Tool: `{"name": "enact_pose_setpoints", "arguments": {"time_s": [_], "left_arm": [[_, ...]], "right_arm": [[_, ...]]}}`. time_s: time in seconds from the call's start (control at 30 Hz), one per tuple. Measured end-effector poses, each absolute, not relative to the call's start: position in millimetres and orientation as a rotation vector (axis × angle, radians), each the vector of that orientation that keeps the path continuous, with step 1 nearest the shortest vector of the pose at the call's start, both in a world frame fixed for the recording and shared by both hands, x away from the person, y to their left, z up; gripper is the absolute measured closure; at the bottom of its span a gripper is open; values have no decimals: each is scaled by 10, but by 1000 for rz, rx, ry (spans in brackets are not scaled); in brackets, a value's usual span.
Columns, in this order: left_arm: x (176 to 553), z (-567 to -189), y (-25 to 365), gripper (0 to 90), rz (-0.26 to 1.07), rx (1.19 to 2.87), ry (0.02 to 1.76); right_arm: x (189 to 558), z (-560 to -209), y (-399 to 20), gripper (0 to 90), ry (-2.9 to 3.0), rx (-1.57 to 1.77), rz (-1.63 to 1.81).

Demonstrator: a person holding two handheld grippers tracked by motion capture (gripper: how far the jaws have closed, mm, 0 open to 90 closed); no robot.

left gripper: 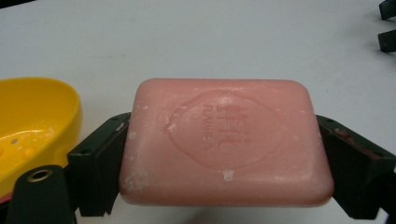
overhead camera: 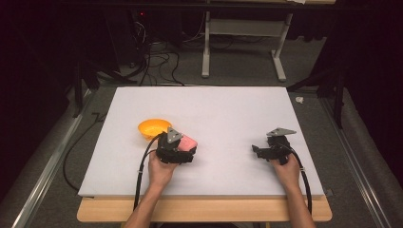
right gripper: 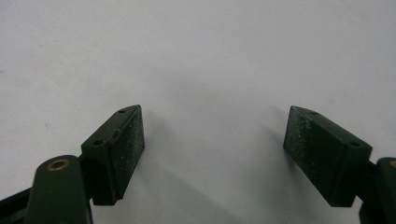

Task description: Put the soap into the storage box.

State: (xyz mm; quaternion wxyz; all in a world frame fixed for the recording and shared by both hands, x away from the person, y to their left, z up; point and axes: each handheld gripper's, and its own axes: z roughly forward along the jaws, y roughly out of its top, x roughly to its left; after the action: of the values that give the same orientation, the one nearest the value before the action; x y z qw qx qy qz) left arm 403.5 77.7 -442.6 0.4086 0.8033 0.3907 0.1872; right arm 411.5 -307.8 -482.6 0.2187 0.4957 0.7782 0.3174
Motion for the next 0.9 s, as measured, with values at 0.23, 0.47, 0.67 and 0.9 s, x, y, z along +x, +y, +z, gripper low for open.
{"name": "enact_pose_setpoints", "arguments": {"time_s": [0.23, 0.47, 0.67, 0.9], "left_arm": [[3996, -4403, 847, 139, 478, 2010, 997], [3962, -4381, 944, 139, 485, 1980, 1020], [3924, -4353, 1023, 139, 493, 1969, 1031], [3853, -4343, 1063, 139, 527, 1981, 1030]], "right_arm": [[4115, -4826, -3078, 212, 2154, 1372, 878], [4115, -4827, -3077, 211, 2151, 1371, 879], [4115, -4828, -3078, 212, 2152, 1370, 879], [4115, -4826, -3080, 210, 2154, 1372, 877]]}}
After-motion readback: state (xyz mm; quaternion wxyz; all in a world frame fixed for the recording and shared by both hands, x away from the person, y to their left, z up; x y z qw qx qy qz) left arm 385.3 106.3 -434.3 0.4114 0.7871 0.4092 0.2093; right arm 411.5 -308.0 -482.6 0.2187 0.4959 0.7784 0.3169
